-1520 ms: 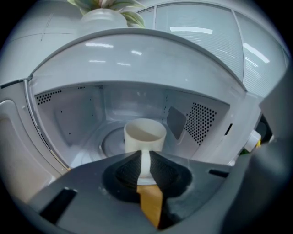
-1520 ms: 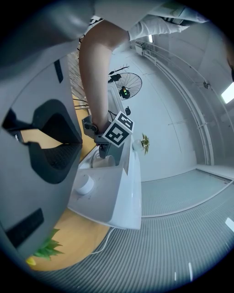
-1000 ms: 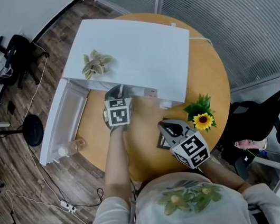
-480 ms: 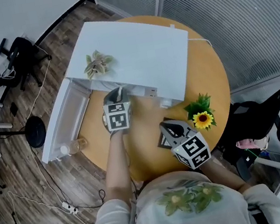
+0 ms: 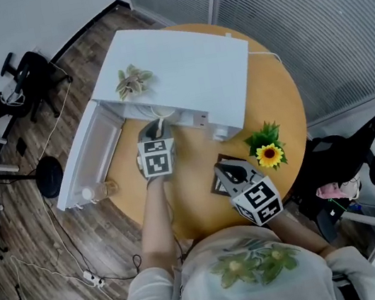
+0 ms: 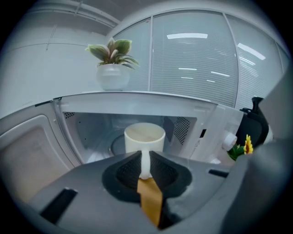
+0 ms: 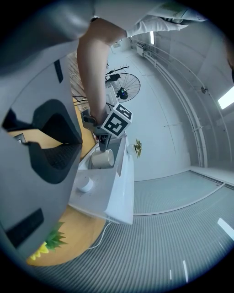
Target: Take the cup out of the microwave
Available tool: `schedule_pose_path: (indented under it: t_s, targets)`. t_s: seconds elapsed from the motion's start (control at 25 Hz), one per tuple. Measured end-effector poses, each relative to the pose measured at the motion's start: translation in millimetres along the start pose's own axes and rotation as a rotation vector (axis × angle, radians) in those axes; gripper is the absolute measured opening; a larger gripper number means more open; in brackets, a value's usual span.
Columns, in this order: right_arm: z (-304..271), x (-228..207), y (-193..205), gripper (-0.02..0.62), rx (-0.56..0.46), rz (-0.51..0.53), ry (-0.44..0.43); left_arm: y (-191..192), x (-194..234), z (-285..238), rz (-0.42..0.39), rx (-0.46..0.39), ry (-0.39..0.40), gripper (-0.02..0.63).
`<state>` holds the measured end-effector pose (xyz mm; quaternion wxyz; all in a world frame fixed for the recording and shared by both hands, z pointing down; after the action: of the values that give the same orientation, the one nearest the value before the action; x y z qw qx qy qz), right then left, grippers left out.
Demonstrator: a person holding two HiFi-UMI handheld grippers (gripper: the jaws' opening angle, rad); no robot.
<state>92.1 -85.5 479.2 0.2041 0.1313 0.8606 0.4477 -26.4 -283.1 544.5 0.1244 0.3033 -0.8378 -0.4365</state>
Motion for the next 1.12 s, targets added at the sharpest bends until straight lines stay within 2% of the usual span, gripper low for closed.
schedule_pose_path:
  t_s: [0.8,1.12]
  targets:
    - [22,24,-9,0.017,-0.055,0.047,0.004,23,-4,65,0.015,-0.026,-0.035,0.054]
    - [26,30,-12,0.017,-0.073,0.054,0.014,17,-10,96,-0.013,-0.062,-0.046,0.054]
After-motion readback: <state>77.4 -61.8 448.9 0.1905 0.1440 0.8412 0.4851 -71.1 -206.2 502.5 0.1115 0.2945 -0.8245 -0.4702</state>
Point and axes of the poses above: the fingertips, and each gripper's own axes: z backward along the fingers, x to its left, y out of its underside, the point moved 4 cm from there along z, backward along the fingers, and after that the axes turned 4 degrees about -z, right-handed, at the moved point
